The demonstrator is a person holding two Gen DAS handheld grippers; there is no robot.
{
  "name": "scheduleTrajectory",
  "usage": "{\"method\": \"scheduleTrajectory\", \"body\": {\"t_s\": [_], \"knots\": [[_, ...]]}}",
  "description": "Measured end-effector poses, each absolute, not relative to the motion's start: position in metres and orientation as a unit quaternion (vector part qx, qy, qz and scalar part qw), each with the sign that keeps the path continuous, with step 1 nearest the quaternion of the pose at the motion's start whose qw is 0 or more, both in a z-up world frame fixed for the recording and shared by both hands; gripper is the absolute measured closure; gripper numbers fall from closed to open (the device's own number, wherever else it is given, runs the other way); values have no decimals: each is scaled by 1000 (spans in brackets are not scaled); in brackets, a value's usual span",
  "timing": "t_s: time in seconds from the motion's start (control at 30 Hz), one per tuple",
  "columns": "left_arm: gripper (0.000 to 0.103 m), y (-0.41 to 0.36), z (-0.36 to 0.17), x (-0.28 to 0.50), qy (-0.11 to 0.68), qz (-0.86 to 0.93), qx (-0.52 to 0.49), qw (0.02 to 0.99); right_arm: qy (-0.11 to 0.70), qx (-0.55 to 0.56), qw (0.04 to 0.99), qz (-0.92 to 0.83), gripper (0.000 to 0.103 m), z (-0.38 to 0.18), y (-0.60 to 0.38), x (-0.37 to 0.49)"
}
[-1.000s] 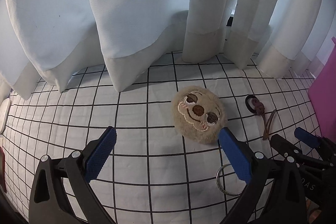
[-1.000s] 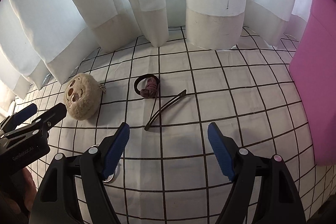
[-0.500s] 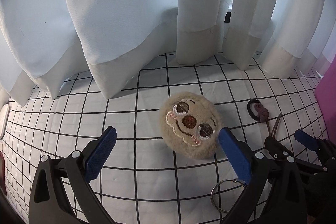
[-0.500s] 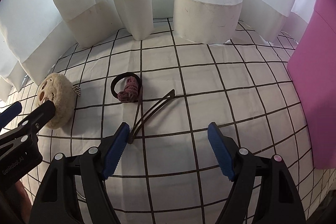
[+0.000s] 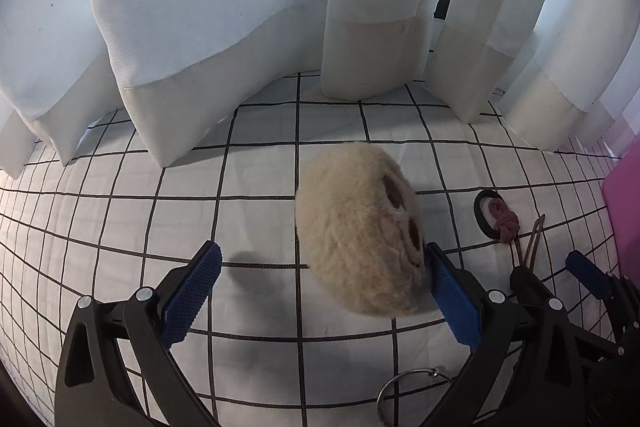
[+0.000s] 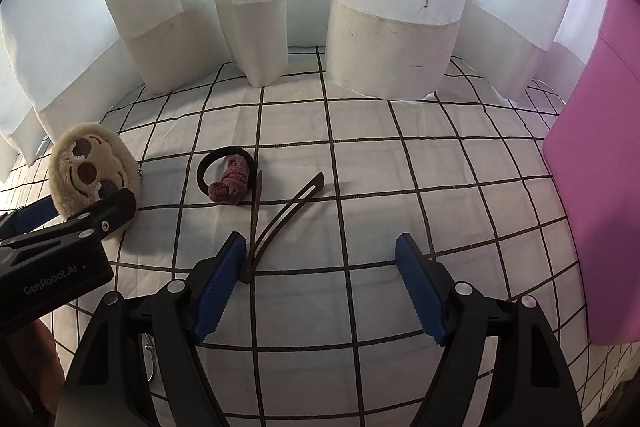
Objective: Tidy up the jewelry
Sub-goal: 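Grasp the beige plush sloth ball with left tool while right tool grasps black hair clip, then lift and carry the sloth ball and hair clip over the pink tub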
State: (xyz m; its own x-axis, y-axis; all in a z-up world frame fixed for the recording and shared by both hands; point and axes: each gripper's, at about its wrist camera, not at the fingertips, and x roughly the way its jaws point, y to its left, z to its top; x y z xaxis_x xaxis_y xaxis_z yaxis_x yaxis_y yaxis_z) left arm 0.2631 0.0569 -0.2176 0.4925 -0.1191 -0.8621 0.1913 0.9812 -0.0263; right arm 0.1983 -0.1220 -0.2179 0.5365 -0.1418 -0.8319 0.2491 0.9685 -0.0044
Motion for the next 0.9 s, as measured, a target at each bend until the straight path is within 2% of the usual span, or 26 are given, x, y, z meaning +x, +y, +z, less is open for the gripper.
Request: {"method": "scheduleTrajectory", "body": {"t_s": [0.23,0.33,0.4,0.47,0.5,0.53,0.57,0.9], "knots": [[7,55,-222,268,493,-74,48,865,457,50,882,-99,31,-219,-122,194],[22,57,-219,268,485,-74,47,870,454,43,885,-88,36,-217,-118,188],[38,59,-216,268,483,-77,48,871,454,37,887,-80,42,-217,-115,189],[48,50,-208,261,482,-79,51,871,454,27,888,-70,57,-215,-109,189],[49,50,-207,261,484,-79,50,870,455,22,888,-63,64,-215,-105,190],[51,53,-205,262,486,-79,47,869,455,14,888,-60,83,-214,-102,189],[53,52,-203,263,487,-79,46,869,456,4,888,-61,96,-214,-99,189],[56,75,-188,262,491,-75,32,867,453,35,890,-48,96,-207,-110,167]]}}
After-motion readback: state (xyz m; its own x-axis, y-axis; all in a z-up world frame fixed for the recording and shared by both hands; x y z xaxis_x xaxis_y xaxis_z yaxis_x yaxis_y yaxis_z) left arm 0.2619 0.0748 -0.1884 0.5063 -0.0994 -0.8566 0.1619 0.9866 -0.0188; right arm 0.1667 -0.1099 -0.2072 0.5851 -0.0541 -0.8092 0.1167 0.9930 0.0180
